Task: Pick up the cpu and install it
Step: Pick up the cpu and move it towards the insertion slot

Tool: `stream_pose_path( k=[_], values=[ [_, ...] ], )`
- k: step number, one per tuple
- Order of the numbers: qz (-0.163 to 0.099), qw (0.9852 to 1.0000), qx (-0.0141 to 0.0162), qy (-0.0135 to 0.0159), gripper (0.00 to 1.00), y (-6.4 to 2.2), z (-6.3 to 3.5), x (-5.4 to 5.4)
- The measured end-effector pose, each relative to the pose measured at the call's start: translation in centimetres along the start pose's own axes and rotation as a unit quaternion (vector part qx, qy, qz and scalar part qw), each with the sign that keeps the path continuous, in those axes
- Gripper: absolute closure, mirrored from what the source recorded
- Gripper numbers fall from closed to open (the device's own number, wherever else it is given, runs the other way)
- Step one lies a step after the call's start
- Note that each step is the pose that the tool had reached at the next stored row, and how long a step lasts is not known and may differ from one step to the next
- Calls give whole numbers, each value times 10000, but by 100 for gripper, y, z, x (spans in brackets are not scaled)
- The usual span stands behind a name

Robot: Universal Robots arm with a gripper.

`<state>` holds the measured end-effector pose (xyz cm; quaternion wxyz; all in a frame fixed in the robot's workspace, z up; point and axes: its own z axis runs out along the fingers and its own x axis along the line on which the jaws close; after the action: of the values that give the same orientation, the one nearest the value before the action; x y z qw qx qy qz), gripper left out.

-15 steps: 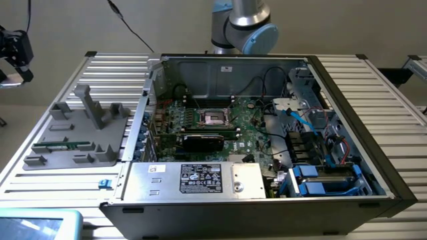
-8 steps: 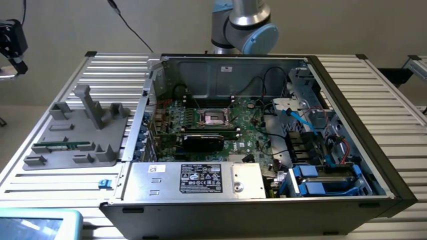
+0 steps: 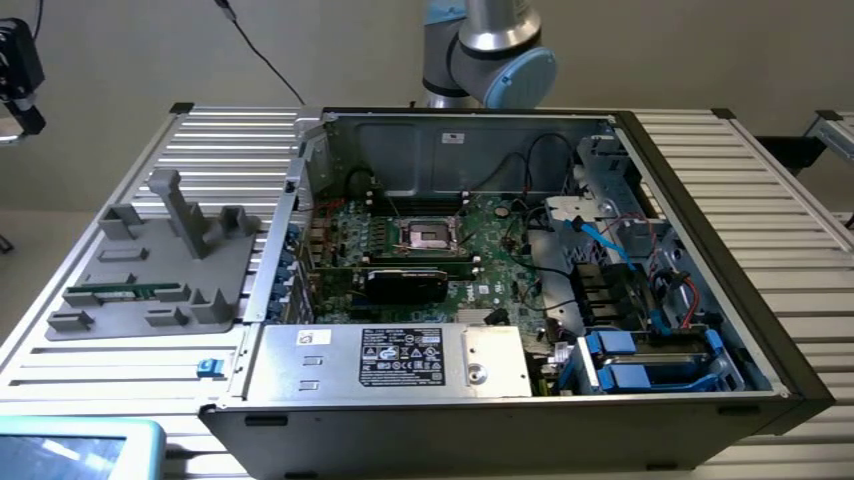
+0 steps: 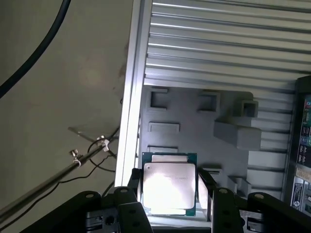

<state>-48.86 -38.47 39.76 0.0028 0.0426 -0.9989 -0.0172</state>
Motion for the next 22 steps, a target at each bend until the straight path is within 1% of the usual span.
stream_pose_path(
  k=[4,5,19,20,22],
  values=[
    [0,10000,15,2,46,5,-117,0],
    [0,10000,16,2,46,5,-133,0],
    [0,10000,17,4,46,5,-137,-6],
    [1,10000,16,2,46,4,-136,-32],
    [0,10000,16,2,46,-5,-136,-122]
  ],
)
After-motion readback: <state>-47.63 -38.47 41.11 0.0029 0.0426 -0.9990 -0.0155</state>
